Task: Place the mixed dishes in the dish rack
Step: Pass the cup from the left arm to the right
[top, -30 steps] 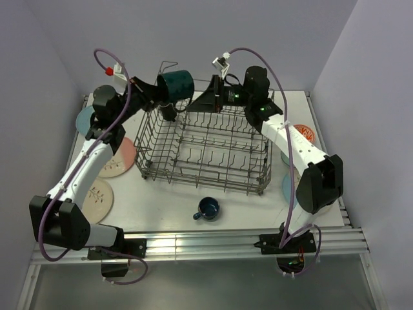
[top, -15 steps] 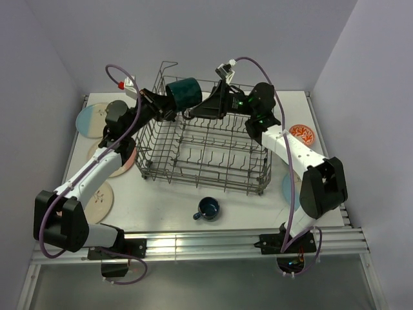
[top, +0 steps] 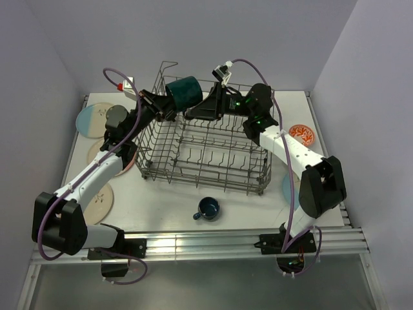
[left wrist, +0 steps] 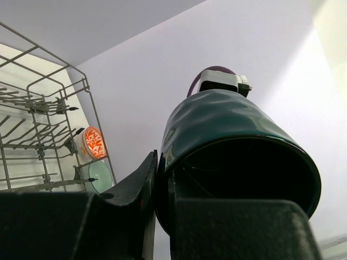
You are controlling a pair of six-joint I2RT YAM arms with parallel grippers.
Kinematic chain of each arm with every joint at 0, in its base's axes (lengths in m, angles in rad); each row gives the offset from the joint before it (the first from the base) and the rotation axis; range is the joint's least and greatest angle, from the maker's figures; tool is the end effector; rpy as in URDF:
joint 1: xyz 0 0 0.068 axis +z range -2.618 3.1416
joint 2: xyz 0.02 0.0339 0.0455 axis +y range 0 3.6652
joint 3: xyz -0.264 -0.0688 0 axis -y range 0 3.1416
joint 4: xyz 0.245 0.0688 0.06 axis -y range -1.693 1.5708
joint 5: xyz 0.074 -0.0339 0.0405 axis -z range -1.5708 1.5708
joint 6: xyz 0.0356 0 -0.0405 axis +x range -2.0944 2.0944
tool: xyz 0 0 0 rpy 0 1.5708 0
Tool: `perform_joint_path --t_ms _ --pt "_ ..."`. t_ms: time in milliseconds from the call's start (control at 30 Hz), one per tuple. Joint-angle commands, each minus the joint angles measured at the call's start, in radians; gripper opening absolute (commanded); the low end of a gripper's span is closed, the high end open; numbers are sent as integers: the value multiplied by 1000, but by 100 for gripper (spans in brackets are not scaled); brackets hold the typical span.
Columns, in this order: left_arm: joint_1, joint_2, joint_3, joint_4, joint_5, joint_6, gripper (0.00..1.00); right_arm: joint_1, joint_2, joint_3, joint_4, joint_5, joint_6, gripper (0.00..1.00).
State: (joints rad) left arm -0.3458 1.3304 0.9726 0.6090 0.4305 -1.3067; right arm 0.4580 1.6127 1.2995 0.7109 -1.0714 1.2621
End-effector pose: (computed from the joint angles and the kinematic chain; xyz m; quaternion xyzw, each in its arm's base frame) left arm 0.2872 -0.1193 0.3667 -0.1271 0.6090 -0.6564 0.4268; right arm 0.3150 0.1901 0.3941 -0.2050 0.6044 0.7271 0.2531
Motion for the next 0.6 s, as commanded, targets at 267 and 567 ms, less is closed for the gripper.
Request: perform_joint_path --t_ms 267,567 --pt "-53 -2 -17 83 39 38 0 10 16 -3 119 56 97 29" --pt "-65 -14 -38 66 40 87 27 -4 15 -22 95 34 47 0"
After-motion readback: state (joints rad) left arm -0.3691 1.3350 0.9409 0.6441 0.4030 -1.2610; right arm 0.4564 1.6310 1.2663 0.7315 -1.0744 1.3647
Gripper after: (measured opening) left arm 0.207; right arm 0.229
